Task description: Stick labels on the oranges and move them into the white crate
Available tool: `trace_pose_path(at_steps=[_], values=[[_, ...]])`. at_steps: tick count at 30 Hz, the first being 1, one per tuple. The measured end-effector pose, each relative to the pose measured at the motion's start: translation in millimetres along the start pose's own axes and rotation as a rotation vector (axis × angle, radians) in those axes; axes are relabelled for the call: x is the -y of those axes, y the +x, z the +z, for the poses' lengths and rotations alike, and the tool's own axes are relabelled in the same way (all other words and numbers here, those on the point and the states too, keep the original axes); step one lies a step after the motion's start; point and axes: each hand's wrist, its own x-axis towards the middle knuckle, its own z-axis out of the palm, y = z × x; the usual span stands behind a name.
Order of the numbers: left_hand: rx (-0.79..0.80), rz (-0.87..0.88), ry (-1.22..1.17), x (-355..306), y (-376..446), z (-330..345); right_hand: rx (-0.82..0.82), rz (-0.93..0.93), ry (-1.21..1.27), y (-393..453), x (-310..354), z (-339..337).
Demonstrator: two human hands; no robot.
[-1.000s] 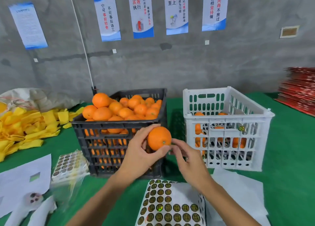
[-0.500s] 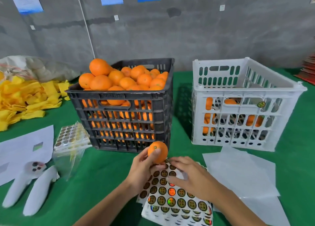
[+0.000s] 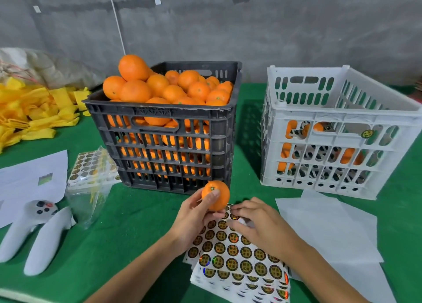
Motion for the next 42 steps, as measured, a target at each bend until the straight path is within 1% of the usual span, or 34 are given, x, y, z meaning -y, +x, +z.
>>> trace_pose_path(at_steps=[3,8,11,15,17,19,21,23,24,25,27,29,30,32,35,37,38,40,42], values=[[-0.005,0.012,0.027,3,2,-2,0.057,0.016,0.040,-3,-1,-2],[-0.003,0.039,0.077,5,1,-2,0.032,-0.009,0.072,-4,2,-4],[0.010,0.049,0.102,6,0,-2,0.019,-0.042,-0.028,-2,5,-5],[0.007,0.051,0.110,5,0,-1,0.018,-0.114,-0.226,-4,14,-8],[0.012,0.060,0.119,5,-1,0,-0.019,-0.136,-0.304,-6,19,-6],[0.018,0.065,0.137,4,-3,1,-0.065,-0.063,-0.227,-7,22,-5],[0.022,0.063,0.158,3,-4,1,-0.129,0.100,-0.001,-6,19,-4],[0.027,0.067,0.189,2,-5,2,-0.283,0.254,0.194,-3,15,-7],[0.028,0.081,0.219,1,-7,4,-0.375,0.284,0.220,-1,15,-9],[0.027,0.101,0.262,0,-8,7,-0.454,0.275,0.201,1,16,-9],[0.028,0.147,0.337,-2,-10,12,-0.528,0.192,0.094,4,23,-7],[0.038,0.177,0.370,-3,-13,14,-0.516,0.103,-0.019,5,29,-1],[0.043,0.186,0.373,-5,-15,15,-0.507,0.084,-0.031,5,32,-1],[0.045,0.188,0.353,-8,-17,16,-0.485,0.046,0.014,2,35,-4],[0.043,0.181,0.296,-13,-17,15,-0.393,-0.054,0.038,-6,41,-10],[0.048,0.173,0.273,-25,-17,21,-0.357,-0.111,-0.075,-9,46,-14],[0.045,0.178,0.284,-33,-18,27,-0.372,-0.118,-0.139,-8,48,-16],[0.046,0.219,0.370,-61,-18,49,-0.499,-0.088,-0.201,-1,53,-33],[0.121,0.290,0.398,-96,-17,74,-0.712,-0.073,-0.290,12,54,-64]])
